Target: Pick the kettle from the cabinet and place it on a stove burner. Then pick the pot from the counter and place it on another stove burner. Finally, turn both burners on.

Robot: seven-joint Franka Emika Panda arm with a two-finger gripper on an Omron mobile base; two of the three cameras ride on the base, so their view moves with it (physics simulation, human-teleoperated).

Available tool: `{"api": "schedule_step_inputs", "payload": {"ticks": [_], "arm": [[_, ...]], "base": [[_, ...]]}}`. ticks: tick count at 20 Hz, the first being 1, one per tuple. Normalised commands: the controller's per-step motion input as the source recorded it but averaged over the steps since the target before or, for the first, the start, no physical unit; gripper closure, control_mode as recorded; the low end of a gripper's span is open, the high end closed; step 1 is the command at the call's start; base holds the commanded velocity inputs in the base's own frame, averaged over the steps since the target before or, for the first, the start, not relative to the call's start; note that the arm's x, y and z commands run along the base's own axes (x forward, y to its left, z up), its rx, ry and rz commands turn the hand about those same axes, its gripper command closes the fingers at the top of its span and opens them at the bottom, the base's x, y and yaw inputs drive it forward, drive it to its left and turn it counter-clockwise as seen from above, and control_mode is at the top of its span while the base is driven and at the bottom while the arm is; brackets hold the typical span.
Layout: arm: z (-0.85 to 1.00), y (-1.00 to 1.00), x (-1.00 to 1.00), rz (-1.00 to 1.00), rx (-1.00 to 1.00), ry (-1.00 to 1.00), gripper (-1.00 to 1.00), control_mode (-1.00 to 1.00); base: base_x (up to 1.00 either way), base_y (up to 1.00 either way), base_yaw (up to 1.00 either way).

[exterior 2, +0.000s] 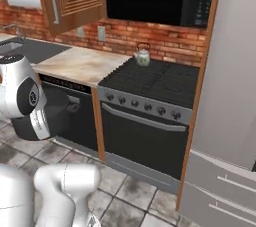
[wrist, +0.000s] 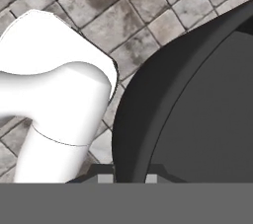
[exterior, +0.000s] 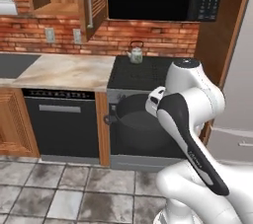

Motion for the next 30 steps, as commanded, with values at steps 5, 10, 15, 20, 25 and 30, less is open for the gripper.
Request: {"api": "schedule_step_inputs", "payload": {"ticks": [5,10,15,20,25,30], "arm": [[0.0,0.0,0.0,0.0,0.0,0.0,1.0,1.0],[0.0,0.0,0.0,0.0,0.0,0.0,1.0,1.0],[0.0,0.0,0.0,0.0,0.0,0.0,1.0,1.0],[0.0,0.0,0.0,0.0,0.0,0.0,1.0,1.0],[0.0,0.0,0.0,0.0,0.0,0.0,1.0,1.0],[0.0,0.0,0.0,0.0,0.0,0.0,1.0,1.0]], "base": [[0.0,-0.68,0.19],[0.08,-0.6,0.1],[0.06,-0.56,0.01],[0.49,-0.37,-0.02],[0.53,-0.19,-0.06],[0.43,-0.13,-0.05]]}}
